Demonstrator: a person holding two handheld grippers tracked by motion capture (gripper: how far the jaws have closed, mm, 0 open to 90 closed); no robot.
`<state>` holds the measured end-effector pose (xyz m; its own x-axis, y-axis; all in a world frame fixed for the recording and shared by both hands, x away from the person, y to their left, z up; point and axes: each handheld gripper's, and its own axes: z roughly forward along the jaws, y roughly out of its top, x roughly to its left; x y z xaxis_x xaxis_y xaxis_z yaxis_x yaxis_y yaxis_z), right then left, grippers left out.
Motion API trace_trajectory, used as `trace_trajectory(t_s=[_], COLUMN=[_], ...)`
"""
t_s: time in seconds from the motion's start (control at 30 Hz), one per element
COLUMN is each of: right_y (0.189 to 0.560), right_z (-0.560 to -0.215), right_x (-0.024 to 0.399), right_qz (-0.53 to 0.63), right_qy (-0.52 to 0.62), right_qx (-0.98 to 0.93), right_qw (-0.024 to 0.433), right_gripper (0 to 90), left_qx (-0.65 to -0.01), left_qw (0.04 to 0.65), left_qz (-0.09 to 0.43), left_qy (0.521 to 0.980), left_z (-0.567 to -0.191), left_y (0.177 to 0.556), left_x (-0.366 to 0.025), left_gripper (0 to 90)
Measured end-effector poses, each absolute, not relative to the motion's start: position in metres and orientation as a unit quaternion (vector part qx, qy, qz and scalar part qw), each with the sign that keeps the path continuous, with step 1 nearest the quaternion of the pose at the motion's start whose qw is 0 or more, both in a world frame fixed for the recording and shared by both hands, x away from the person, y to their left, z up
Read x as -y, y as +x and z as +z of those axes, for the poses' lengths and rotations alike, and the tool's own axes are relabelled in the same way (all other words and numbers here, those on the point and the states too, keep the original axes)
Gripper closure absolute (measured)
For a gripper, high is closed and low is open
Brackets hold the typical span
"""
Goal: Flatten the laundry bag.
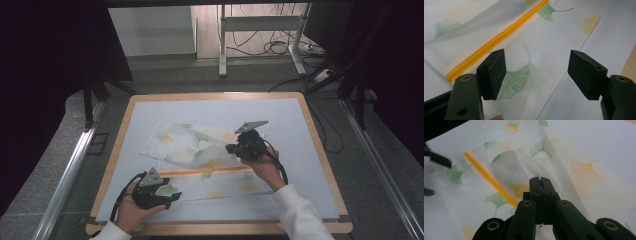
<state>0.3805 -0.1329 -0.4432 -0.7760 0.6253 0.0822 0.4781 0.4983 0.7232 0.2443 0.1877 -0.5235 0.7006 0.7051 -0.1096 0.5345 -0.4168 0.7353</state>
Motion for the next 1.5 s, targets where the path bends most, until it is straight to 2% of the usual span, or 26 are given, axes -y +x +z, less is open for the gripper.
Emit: trace_trajectory(t_s=[0.2,0.63,1.17,1.5], right_y=[0.414,0.450,0.490,0.525], right_z=[-0.440,-0.443,-0.469,-0.500], right_x=[0.144,0.159,0.190,0.192], right_qz=[0.391,0.417,0.429,0.391], right_qy=[0.360,0.420,0.523,0.561], right_qx=[-0.841,-0.801,-0.731,-0.719], right_qw=[0.102,0.093,0.093,0.119], right_gripper=[89.4,89.5,89.5,89.4], left_qx=[-0.371,-0.369,-0.367,-0.368], left_qw=[0.395,0.395,0.395,0.395], left_qz=[0.109,0.107,0.106,0.105], left_qy=[0.833,0.834,0.835,0.835], left_z=[-0.523,-0.523,-0.523,-0.523], left_y=[0.244,0.244,0.245,0.247], left_x=[-0.188,-0.188,-0.187,-0.188], left_gripper=[30.5,30.5,30.5,30.4])
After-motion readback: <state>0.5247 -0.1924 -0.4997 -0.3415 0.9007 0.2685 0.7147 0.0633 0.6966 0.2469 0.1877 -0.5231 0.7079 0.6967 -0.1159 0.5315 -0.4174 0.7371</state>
